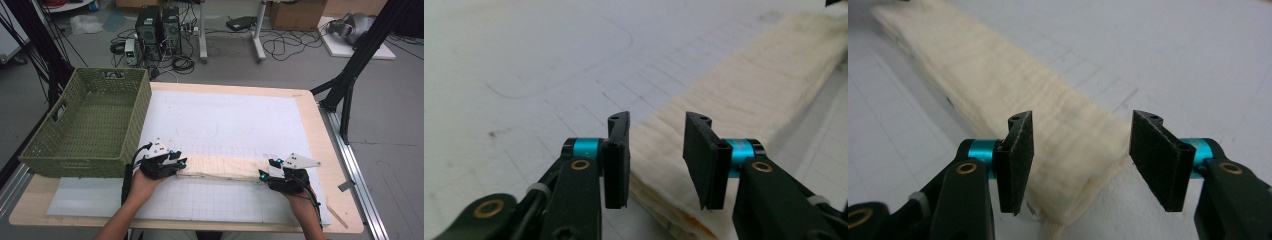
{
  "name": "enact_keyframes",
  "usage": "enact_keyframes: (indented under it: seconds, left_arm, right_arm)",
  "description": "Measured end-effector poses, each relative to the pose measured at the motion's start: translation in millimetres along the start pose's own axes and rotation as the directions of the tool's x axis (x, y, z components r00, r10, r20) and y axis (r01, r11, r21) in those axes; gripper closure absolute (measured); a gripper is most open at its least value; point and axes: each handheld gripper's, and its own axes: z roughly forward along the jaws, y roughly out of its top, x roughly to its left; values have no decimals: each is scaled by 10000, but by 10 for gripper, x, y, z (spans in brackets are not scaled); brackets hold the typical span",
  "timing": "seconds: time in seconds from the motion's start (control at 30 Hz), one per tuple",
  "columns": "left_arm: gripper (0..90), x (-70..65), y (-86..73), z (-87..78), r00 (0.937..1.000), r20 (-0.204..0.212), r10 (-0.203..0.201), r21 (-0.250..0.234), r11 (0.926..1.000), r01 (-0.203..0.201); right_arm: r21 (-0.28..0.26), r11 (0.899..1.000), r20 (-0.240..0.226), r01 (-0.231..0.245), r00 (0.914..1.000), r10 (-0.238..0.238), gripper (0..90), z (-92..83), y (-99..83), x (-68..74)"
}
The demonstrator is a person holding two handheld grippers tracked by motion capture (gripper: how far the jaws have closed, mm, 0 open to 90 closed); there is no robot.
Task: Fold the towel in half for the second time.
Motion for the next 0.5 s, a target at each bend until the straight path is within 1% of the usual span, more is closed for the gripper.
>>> enact_keyframes:
  seconds: [0.03,0.07,0.13,0.23,0.27,0.33,0.43,0.5]
  left_arm:
    - [555,20,6,-23,9998,-171,-119,-214,9997,115]
    - [507,41,9,-47,9992,-296,-254,-439,9987,241]
    - [468,82,16,-94,9979,-380,-525,-789,9957,494]
    - [417,122,27,-142,9957,-335,-868,-1117,9903,826]
    - [385,130,32,-153,9949,-319,-959,-1217,9884,913]
    - [295,141,43,-174,9936,-194,-1110,-1385,9845,1073]
    - [191,131,55,-207,9948,-264,-981,-1579,9831,928]
    - [192,136,50,-236,9952,-269,-945,-1665,9820,887]
  right_arm:
    - [-138,9999,47,-7,10000,7,411,-29,19,8]
    - [-290,9995,133,87,9999,-83,398,-48,34,8]
    - [-448,9990,291,58,9996,-45,365,-77,47,9]
    - [-482,9988,535,-5,9986,31,325,-93,37,-27]
    - [-474,9988,554,-91,9984,117,311,-97,31,-45]
    - [-455,9986,530,-280,9981,304,300,-103,18,-89]
    - [-481,9978,590,-450,9971,478,271,-120,19,-135]
    - [-579,9972,698,-470,9963,510,231,-133,31,-155]
